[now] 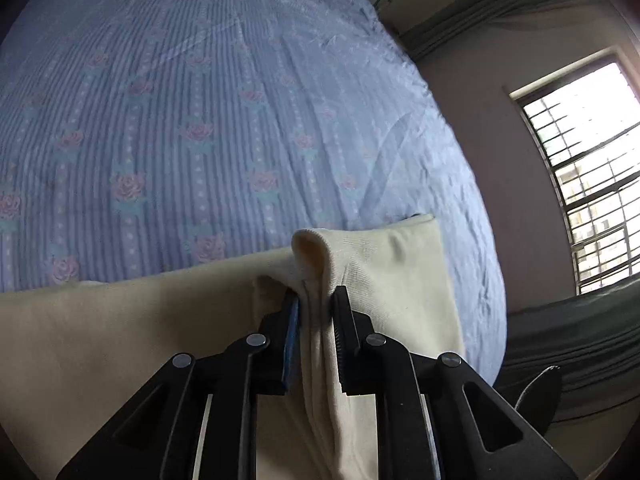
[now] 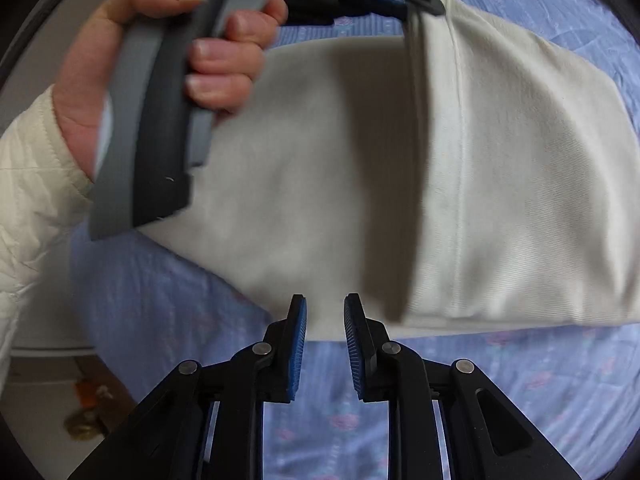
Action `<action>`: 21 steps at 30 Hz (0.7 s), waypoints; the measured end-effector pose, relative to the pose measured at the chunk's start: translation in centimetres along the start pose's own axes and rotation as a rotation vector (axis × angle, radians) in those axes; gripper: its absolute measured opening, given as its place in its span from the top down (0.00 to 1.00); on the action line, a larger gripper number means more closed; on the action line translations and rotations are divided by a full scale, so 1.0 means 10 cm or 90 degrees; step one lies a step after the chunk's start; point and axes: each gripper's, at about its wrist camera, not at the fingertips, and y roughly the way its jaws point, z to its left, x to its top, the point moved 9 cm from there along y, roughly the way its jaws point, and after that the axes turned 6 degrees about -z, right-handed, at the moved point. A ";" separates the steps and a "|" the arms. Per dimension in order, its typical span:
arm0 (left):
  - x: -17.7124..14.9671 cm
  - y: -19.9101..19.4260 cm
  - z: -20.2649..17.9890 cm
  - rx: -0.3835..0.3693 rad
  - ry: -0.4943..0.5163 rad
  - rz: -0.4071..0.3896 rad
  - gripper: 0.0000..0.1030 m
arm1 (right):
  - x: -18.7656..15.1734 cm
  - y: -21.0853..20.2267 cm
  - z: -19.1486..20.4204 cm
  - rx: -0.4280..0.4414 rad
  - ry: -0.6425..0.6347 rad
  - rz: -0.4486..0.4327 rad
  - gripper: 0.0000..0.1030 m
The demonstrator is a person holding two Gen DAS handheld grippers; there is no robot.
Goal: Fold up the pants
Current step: 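Fold the leg end over toward the waistband with both grippers, release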
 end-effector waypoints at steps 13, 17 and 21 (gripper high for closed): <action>-0.03 0.02 0.18 -0.032 -0.116 0.016 0.45 | 0.27 -0.43 -0.83 -0.095 0.110 -0.086 0.37; -0.15 0.29 0.02 -0.028 -0.093 0.063 0.46 | 0.23 -0.20 -0.73 -0.128 0.025 -0.056 0.37; -0.18 0.37 0.00 -0.005 -0.068 0.068 0.74 | 0.15 0.09 -0.79 -0.163 -0.005 -0.017 0.47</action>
